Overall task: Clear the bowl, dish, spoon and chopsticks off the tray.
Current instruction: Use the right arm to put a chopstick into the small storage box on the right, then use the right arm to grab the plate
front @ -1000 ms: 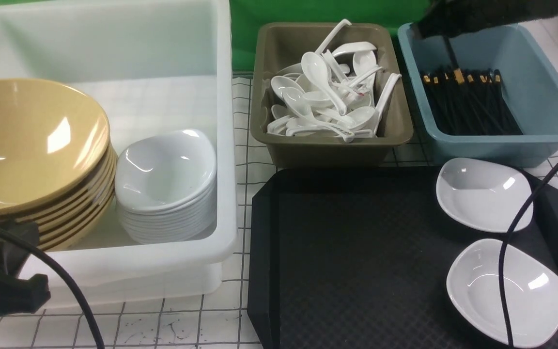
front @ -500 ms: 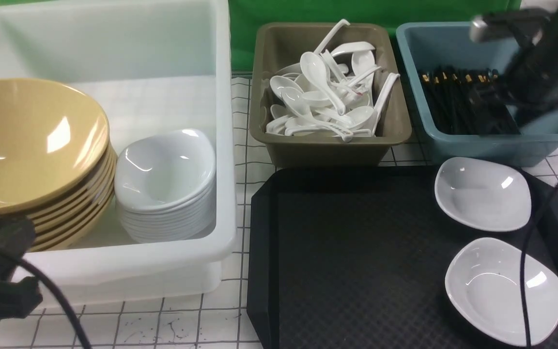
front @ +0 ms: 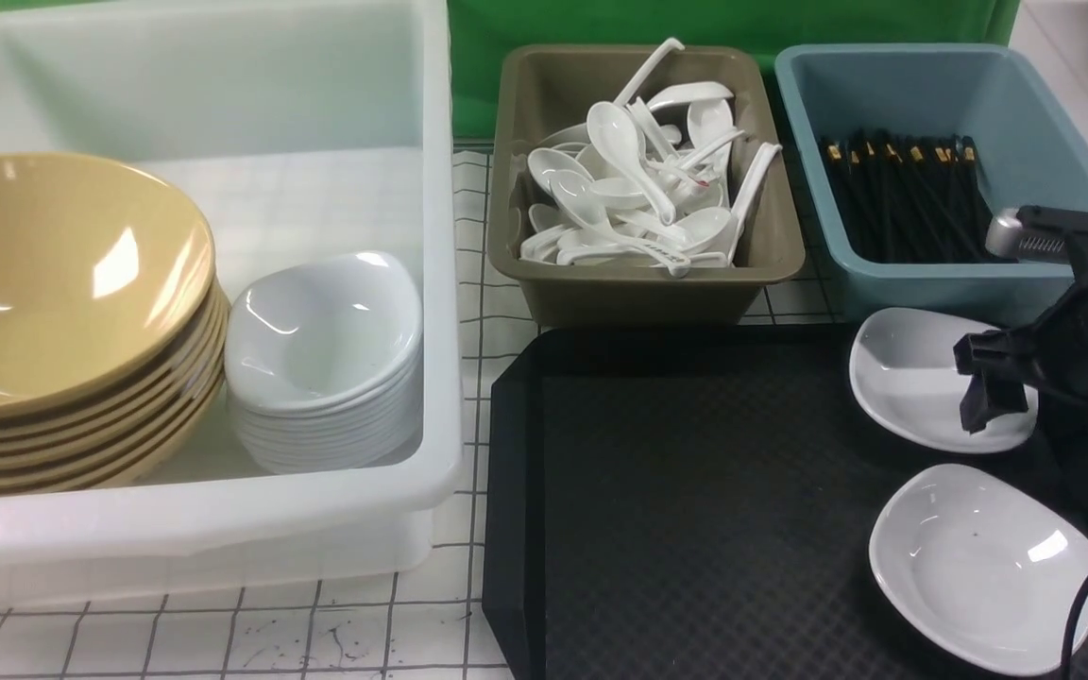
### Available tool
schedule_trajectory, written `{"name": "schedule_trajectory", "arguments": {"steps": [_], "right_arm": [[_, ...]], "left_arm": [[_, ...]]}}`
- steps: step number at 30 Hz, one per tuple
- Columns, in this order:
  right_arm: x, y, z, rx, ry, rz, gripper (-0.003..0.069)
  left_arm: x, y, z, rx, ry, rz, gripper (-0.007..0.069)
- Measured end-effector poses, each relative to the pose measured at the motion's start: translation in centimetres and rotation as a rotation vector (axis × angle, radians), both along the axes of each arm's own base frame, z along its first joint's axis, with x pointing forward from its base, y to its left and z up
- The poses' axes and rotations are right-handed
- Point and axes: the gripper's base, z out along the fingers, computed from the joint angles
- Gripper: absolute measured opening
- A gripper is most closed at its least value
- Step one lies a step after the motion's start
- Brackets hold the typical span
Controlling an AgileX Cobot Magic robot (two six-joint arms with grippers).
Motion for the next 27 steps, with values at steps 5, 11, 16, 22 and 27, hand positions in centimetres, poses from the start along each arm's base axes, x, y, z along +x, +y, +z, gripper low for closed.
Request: {"name": "schedule_trajectory", "arguments": {"steps": [5, 11, 16, 22, 27], "right_arm": [[0.6, 0.0, -0.9, -0.010, -0.034, 0.024, 0.0371], [1.0, 0.1, 0.6, 0.002, -0.104, 0.045, 0.0149], [-0.2, 0.5, 3.6, 0.015, -0.148, 0.123, 0.0086], [-2.6, 2.8, 8.2, 0.146, -0.234, 0.250, 0.0078], [-4.6, 9.8, 12.5, 0.303, -0.426, 0.433, 0.0078]], "left_arm": [[-0.4, 0.1, -0.6, 0.035, -0.047, 0.007, 0.0121], [-0.4, 0.1, -0.5, 0.037, -0.070, 0.008, 0.0121], [-0.5, 0.1, -0.5, 0.043, -0.074, 0.009, 0.0121], [-0.4, 0.1, -0.5, 0.044, -0.074, 0.009, 0.0121], [-0.4, 0.1, -0.6, 0.044, -0.070, 0.009, 0.0121]]}}
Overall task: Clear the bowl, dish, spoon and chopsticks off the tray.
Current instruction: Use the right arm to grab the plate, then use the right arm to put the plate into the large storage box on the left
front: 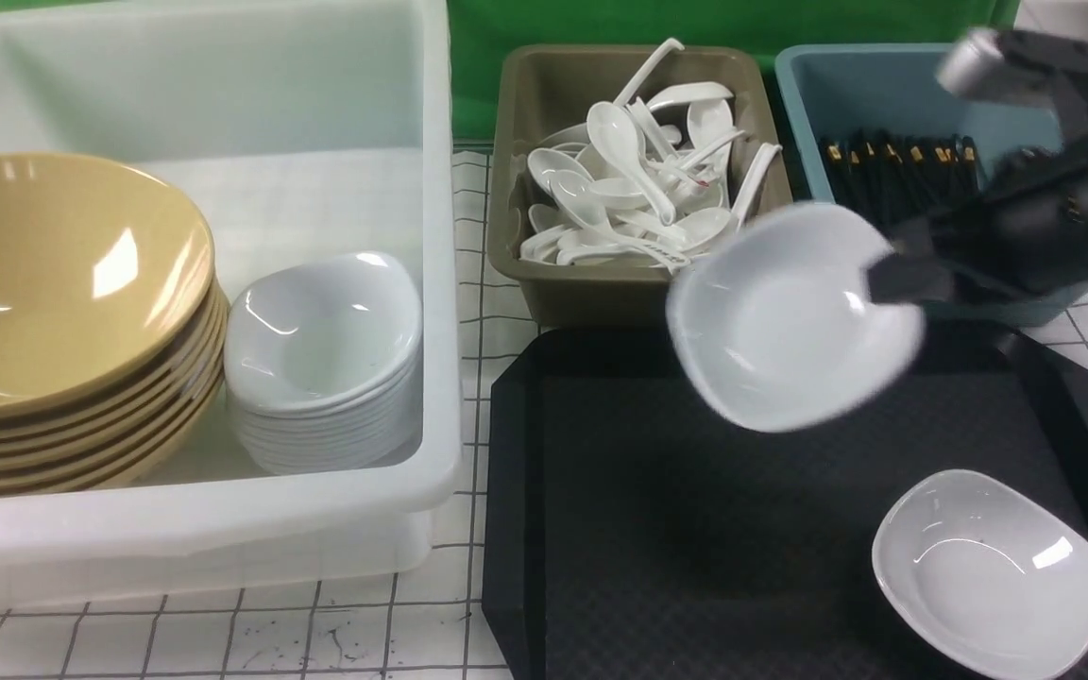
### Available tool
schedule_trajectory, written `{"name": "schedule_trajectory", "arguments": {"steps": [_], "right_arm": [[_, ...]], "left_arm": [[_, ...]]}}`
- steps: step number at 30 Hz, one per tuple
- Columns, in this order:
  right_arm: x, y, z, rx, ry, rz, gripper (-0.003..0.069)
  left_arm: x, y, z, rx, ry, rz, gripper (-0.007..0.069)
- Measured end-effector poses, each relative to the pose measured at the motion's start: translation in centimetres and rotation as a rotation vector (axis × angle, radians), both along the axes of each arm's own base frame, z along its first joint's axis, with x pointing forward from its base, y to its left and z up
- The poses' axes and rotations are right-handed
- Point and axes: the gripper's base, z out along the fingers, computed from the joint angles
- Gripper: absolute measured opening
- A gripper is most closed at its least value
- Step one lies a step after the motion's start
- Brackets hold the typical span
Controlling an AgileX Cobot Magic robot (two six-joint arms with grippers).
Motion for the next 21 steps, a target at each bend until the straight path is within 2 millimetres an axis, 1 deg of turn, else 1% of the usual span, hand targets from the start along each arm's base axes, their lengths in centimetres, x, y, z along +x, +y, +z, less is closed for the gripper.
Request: {"name": "schedule_trajectory", "arguments": {"steps": [1, 3, 5, 6, 7, 10, 11, 13, 15, 16, 19, 21], "right_arm": [[-0.2, 2.2, 1.0, 0.031, -0.063, 0.049, 0.0078], [-0.4, 6.2, 2.3, 0.071, -0.155, 0.124, 0.0078], [0.0, 9.9, 3.4, 0.107, -0.238, 0.174, 0.0078], [0.2, 11.2, 3.2, 0.112, -0.239, 0.195, 0.0078], [1.0, 13.2, 3.2, 0.128, -0.256, 0.214, 0.0078], [2.8, 16.2, 1.8, 0.141, -0.233, 0.227, 0.0079], [3.4, 17.2, 1.1, 0.144, -0.217, 0.227, 0.0082], [4.5, 18.4, -0.4, 0.143, -0.182, 0.225, 0.0093], [5.4, 19.2, -1.3, 0.143, -0.158, 0.225, 0.0120], [5.5, 19.3, -1.5, 0.143, -0.155, 0.226, 0.0129], [5.8, 19.6, -1.6, 0.147, -0.152, 0.229, 0.0208], [5.6, 19.5, -0.5, 0.149, -0.179, 0.245, 0.0302]], "left_arm": [[0.0, 0.0, 0.0, 0.000, 0.000, 0.000, 0.0121], [0.0, 0.0, 0.0, 0.000, 0.000, 0.000, 0.0121], [0.0, 0.0, 0.0, 0.000, 0.000, 0.000, 0.0121], [0.0, 0.0, 0.0, 0.000, 0.000, 0.000, 0.0121], [0.0, 0.0, 0.0, 0.000, 0.000, 0.000, 0.0121], [0.0, 0.0, 0.0, 0.000, 0.000, 0.000, 0.0121], [0.0, 0.0, 0.0, 0.000, 0.000, 0.000, 0.0121], [0.0, 0.0, 0.0, 0.000, 0.001, 0.000, 0.0121], [0.0, 0.0, -0.1, 0.001, 0.007, 0.000, 0.0121], [0.0, 0.0, -0.1, 0.001, 0.008, 0.000, 0.0121], [0.0, 0.0, -0.2, 0.003, 0.024, 0.000, 0.0121], [0.0, 0.0, -0.3, 0.004, 0.029, 0.001, 0.0121]]}}
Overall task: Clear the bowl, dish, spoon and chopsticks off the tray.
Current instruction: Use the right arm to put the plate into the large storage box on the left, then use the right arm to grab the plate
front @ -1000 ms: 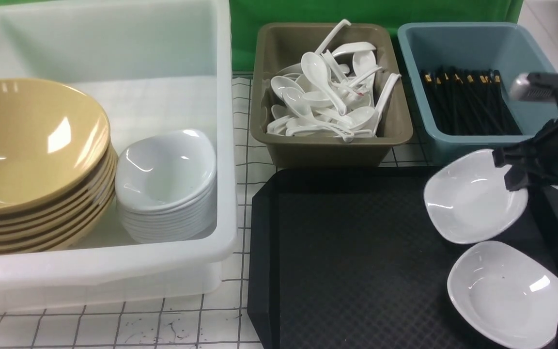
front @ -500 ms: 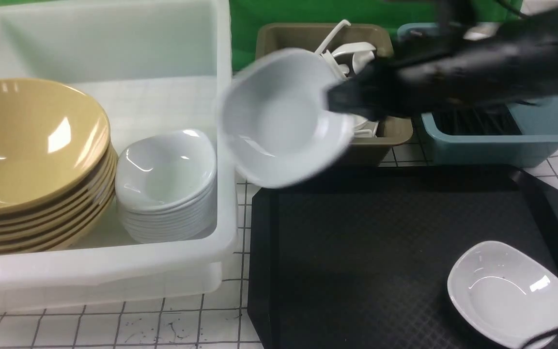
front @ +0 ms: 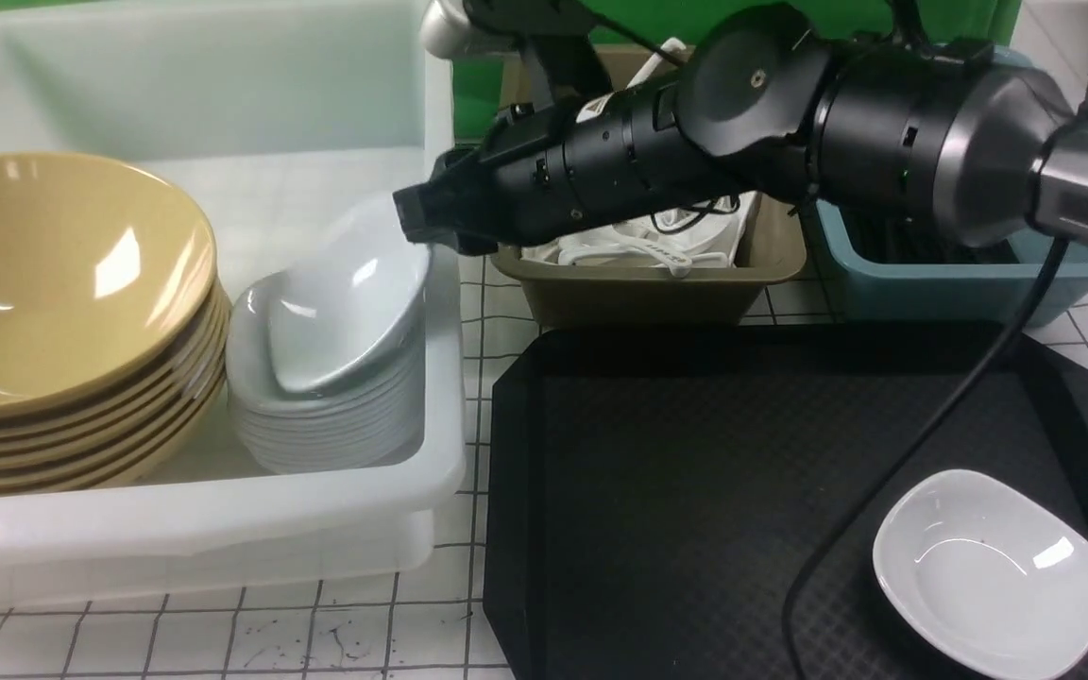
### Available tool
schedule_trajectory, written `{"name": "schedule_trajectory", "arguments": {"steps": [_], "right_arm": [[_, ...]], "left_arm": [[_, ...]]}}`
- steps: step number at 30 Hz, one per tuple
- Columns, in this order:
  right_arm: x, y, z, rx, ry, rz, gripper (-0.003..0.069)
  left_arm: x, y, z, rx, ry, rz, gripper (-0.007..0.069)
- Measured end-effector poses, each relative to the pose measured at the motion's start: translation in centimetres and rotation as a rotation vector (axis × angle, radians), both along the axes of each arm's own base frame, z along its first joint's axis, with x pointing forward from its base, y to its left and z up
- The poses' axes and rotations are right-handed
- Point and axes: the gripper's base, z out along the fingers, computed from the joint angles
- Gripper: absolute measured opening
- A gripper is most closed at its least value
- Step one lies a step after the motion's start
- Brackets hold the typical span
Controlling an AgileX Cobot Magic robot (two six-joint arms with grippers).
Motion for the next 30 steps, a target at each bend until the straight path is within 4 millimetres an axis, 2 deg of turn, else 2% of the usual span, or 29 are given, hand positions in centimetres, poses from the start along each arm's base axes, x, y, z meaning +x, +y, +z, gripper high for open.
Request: {"name": "schedule_trajectory", "arguments": {"steps": [2, 5, 6, 8, 10, 11, 13, 14, 15, 17, 18, 19, 23, 27, 30], "right_arm": [[-0.4, -0.7, 0.9, -0.050, -0.039, 0.044, 0.0353], [-0.9, -2.6, 2.0, -0.174, -0.065, 0.092, 0.0385], [-1.1, -4.0, 2.4, -0.250, -0.056, 0.093, 0.0392], [-1.3, -9.0, 2.9, -0.475, 0.029, -0.009, 0.0398], [-1.4, -11.3, 2.5, -0.571, 0.073, -0.047, 0.0399], [-1.6, -15.1, 1.0, -0.705, 0.181, -0.085, 0.0400], [-2.4, -19.4, -1.5, -0.797, 0.341, -0.132, 0.0401], [-3.2, -21.3, -3.6, -0.832, 0.431, -0.150, 0.0401], [-3.6, -22.8, -4.9, -0.840, 0.484, -0.178, 0.0401], [-4.4, -24.1, -6.9, -0.843, 0.546, -0.202, 0.0401], [-5.4, -25.6, -9.2, -0.839, 0.604, -0.234, 0.0401], [-6.0, -26.1, -10.3, -0.840, 0.631, -0.241, 0.0401], [-7.0, -26.6, -11.8, -0.829, 0.655, -0.249, 0.0401], [-7.0, -26.3, -12.1, -0.785, 0.646, -0.262, 0.0399], [-6.8, -26.1, -12.4, -0.771, 0.651, -0.264, 0.0365]], "left_arm": [[0.0, 0.0, 0.0, 0.000, 0.001, 0.000, 0.0121], [0.0, 0.0, 0.0, 0.000, 0.002, 0.000, 0.0121], [0.0, 0.0, 0.0, 0.000, 0.002, 0.000, 0.0121], [0.0, 0.0, 0.0, 0.000, 0.004, 0.000, 0.0121], [0.0, 0.0, 0.0, 0.000, 0.004, 0.000, 0.0121], [0.0, 0.0, 0.0, 0.000, 0.004, 0.000, 0.0121], [0.0, 0.0, 0.0, 0.001, 0.005, 0.000, 0.0121], [0.0, 0.0, 0.0, 0.001, 0.005, 0.000, 0.0121], [0.0, 0.0, 0.0, 0.001, 0.005, 0.000, 0.0121], [0.0, 0.0, 0.0, 0.000, 0.003, 0.000, 0.0121], [0.0, 0.0, 0.0, 0.000, 0.001, 0.000, 0.0121], [0.0, 0.0, 0.0, 0.000, 0.001, 0.000, 0.0121], [0.0, 0.0, 0.0, 0.000, -0.003, 0.000, 0.0121], [0.0, 0.0, 0.0, -0.001, -0.011, -0.001, 0.0121], [0.2, -0.1, -0.3, -0.003, -0.027, -0.003, 0.0121]]}}
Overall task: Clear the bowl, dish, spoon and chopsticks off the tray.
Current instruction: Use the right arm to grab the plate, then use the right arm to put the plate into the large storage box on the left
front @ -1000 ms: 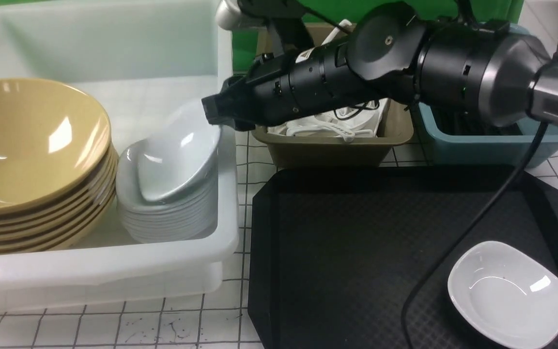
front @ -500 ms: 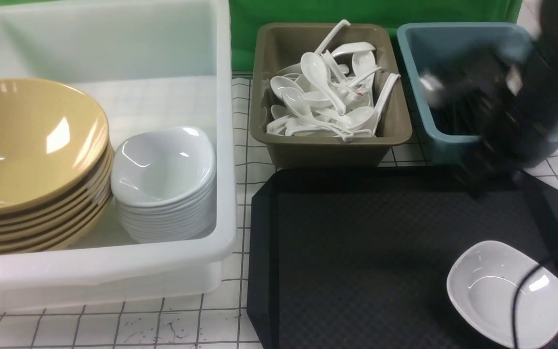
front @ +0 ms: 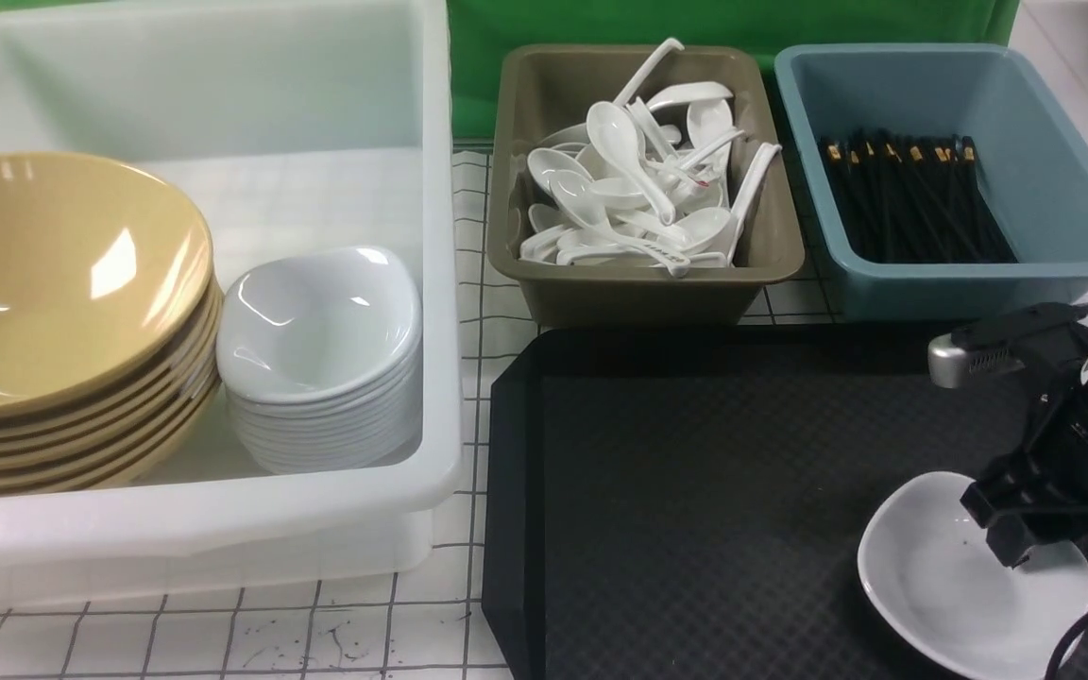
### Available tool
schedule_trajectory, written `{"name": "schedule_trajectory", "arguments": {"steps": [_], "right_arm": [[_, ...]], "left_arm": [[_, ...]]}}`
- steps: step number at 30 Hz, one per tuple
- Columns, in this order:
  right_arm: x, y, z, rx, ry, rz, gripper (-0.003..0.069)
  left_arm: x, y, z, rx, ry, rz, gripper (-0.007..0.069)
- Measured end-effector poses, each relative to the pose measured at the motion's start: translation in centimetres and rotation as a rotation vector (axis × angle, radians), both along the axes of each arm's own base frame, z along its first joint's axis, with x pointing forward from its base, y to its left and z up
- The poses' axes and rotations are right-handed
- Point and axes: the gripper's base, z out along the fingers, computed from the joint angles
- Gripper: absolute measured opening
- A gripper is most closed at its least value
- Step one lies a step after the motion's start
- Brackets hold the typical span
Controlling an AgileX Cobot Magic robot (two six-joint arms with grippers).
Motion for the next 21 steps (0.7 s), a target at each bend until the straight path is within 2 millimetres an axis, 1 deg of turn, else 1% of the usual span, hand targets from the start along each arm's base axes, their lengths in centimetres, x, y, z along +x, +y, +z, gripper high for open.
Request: {"name": "schedule_trajectory", "arguments": {"steps": [1, 2, 4, 5, 6, 7, 10, 11, 13, 14, 15, 16, 17, 18, 20, 21], "right_arm": [[0.0, 0.0, -0.2, 0.001, 0.009, 0.001, 0.0338], [0.0, 0.0, -0.4, 0.002, 0.015, 0.004, 0.0295], [-0.1, 0.2, -0.4, 0.017, 0.024, 0.006, 0.0237], [-0.1, 0.2, -0.3, 0.017, 0.023, 0.010, 0.0229], [-0.2, 0.5, 0.1, 0.058, 0.015, 0.011, 0.0197], [-0.2, 0.5, 0.2, 0.062, 0.013, 0.008, 0.0195], [-0.5, 1.3, 2.1, 0.153, -0.035, 0.021, 0.0134], [-0.5, 1.6, 3.0, 0.196, -0.057, 0.017, 0.0113], [-0.6, 2.3, 5.3, 0.276, -0.108, 0.033, 0.0081], [-0.7, 3.1, 7.7, 0.343, -0.175, 0.064, 0.0080], [-0.8, 3.5, 8.9, 0.369, -0.214, 0.080, 0.0080], [-1.0, 5.3, 13.2, 0.431, -0.377, 0.141, 0.0080], [-1.1, 6.4, 15.3, 0.460, -0.466, 0.171, 0.0080], [-1.1, 7.6, 17.2, 0.489, -0.542, 0.206, 0.0080], [-1.0, 10.2, 19.7, 0.538, -0.627, 0.278, 0.0080], [-0.8, 11.7, 20.2, 0.563, -0.634, 0.311, 0.0080]], "left_arm": [[0.0, 0.0, -0.1, 0.000, 0.000, 0.000, 0.0121], [0.1, 0.0, -0.1, 0.000, -0.005, -0.001, 0.0121], [0.1, 0.0, -0.1, -0.001, -0.009, -0.001, 0.0121], [0.1, 0.0, -0.1, -0.001, -0.009, -0.001, 0.0121], [0.1, 0.0, -0.1, -0.002, -0.015, -0.001, 0.0121], [0.1, 0.0, -0.1, -0.002, -0.015, -0.001, 0.0121], [0.1, 0.0, -0.1, -0.002, -0.017, -0.001, 0.0121], [0.1, 0.0, 0.0, -0.002, -0.018, -0.002, 0.0121], [0.1, 0.0, 0.0, -0.002, -0.019, -0.002, 0.0121], [0.1, 0.0, 0.0, -0.002, -0.019, -0.002, 0.0121], [0.1, 0.0, 0.0, -0.002, -0.019, -0.002, 0.0121], [0.1, 0.0, 0.0, -0.002, -0.019, -0.002, 0.0121], [0.1, 0.0, 0.0, -0.003, -0.019, -0.002, 0.0121], [0.1, 0.0, 0.0, -0.005, -0.020, -0.002, 0.0121], [0.1, 0.0, 0.0, -0.007, -0.019, -0.003, 0.0121], [0.1, 0.0, 0.0, -0.007, -0.019, -0.003, 0.0121]]}}
